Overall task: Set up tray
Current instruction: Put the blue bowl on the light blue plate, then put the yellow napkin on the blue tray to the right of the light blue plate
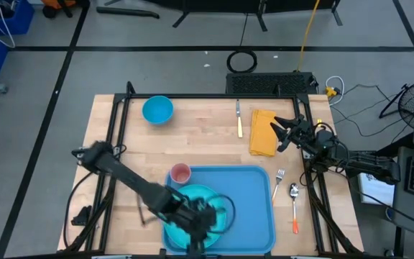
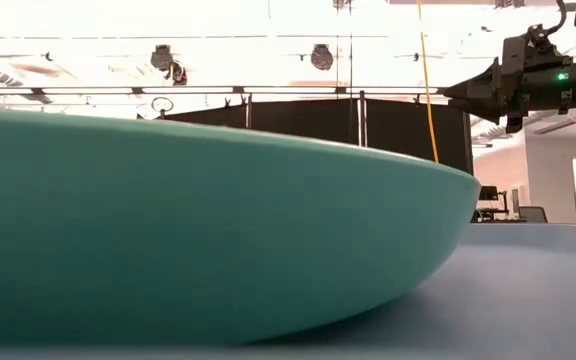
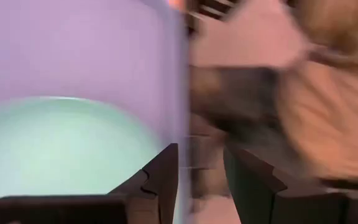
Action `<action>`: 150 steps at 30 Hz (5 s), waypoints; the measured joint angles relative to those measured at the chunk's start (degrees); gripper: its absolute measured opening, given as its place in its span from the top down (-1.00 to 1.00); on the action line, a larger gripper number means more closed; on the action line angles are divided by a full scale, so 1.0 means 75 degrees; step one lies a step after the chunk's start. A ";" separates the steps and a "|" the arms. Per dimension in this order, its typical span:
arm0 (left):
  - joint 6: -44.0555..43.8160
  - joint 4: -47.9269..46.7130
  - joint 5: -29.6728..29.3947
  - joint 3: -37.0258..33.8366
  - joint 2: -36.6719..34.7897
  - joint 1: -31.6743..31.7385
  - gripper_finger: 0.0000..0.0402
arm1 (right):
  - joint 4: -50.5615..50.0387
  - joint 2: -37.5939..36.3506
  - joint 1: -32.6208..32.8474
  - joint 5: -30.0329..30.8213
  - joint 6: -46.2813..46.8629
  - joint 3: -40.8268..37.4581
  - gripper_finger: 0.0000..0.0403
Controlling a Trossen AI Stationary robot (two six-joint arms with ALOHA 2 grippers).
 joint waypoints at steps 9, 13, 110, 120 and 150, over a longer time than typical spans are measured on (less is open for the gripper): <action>-0.3148 -0.6348 -0.4174 -0.0005 -0.1951 0.0578 0.35 | 0.0173 -0.0002 0.0000 0.0011 -0.0010 -0.0001 0.22; -0.2759 -0.5523 -0.4229 -0.1260 -0.3170 0.1603 0.35 | 0.0315 0.0000 0.0000 0.0012 -0.0029 0.0000 0.22; -0.4056 -0.0095 0.0413 -0.4074 -0.1880 0.0747 0.96 | 0.0407 0.0003 -0.0002 0.0012 -0.0259 0.0000 0.22; -0.4747 -0.0824 0.0331 -0.4086 -0.1663 0.0732 0.97 | 0.0380 0.0003 0.0000 0.0009 -0.0259 -0.0001 0.22; -0.0965 0.1447 -0.7566 -0.7671 -0.6310 -0.0521 0.34 | 0.0455 -0.0017 -0.0003 -0.0224 0.0024 0.0000 0.22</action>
